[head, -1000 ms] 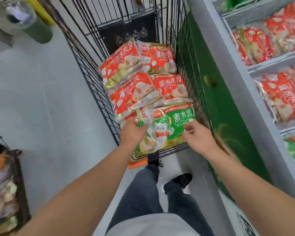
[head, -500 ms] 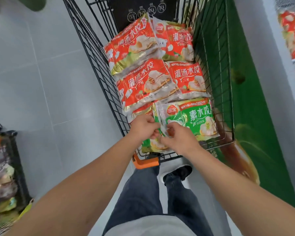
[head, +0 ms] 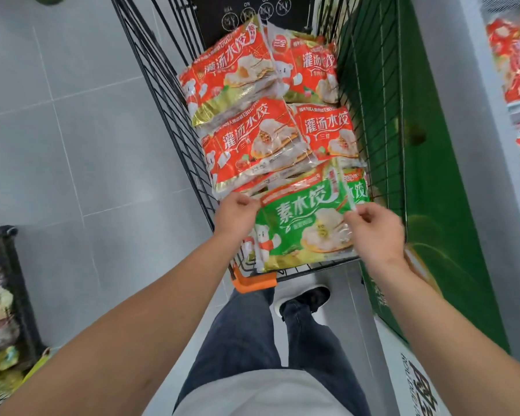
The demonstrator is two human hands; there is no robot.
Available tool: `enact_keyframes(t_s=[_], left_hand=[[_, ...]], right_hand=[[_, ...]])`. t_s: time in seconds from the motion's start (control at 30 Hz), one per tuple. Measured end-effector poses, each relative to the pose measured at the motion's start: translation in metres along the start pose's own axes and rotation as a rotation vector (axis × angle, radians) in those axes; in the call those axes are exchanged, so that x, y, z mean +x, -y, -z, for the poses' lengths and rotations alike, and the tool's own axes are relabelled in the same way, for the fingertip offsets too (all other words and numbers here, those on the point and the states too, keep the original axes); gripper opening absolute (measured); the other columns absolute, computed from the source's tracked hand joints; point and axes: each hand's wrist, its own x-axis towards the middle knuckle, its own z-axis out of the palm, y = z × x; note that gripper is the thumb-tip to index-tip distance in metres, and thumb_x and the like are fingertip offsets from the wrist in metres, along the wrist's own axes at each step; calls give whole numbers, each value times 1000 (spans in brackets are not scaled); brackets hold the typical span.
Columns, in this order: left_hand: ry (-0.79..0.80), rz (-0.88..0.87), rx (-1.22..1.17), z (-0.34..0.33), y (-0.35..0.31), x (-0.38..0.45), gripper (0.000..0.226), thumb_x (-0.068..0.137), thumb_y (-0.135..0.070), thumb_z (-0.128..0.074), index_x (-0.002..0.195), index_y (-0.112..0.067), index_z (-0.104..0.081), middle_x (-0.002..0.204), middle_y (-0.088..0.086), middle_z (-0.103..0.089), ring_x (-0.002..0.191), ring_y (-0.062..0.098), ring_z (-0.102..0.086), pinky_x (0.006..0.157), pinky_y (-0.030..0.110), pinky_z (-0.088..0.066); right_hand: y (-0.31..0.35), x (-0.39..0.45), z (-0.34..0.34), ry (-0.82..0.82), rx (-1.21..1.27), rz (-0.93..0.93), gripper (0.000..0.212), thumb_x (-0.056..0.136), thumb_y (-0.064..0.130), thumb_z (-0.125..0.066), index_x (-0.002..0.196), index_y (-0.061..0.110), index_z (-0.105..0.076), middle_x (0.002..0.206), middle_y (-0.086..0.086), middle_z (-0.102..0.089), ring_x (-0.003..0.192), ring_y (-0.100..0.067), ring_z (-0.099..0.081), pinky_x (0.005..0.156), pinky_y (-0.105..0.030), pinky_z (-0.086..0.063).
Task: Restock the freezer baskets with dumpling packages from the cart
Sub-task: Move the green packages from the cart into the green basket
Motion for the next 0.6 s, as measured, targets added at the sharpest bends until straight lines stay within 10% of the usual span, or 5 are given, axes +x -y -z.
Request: enact_keyframes(t_s=[0.17,0.3,0.6], left_hand=[[118,61,167,-18,12,2,20,95,-25,-52,76,-19,-54,77,4,-54,74,24,-53,70,33,-43],[274,199,-11,-34,17,8,22,95,-30,-55,99,-13,-68,98,8,-74,88,25,-70,76,39,-59],[131,36,-82,-35,-5,30,30,86,-31,-64,97,-3,-65,100,12,-74,97,34,-70,87,57,-56]], right_hand=[[-24,34,27,-109,4,-212,10,90,19,-58,85,17,-67,88,-4,-70,88,-27,-64,79,-33,-49],[-31,49,27,-46,0,-291,10,89,19,-57,84,19,-66,90,-3,-70,90,-27,-64,81,-36,-52],[-30,51,29,43,319,-341,30,92,33,-63,80,8,-72,87,-9,-75,89,-29,-72,84,-43,-59]])
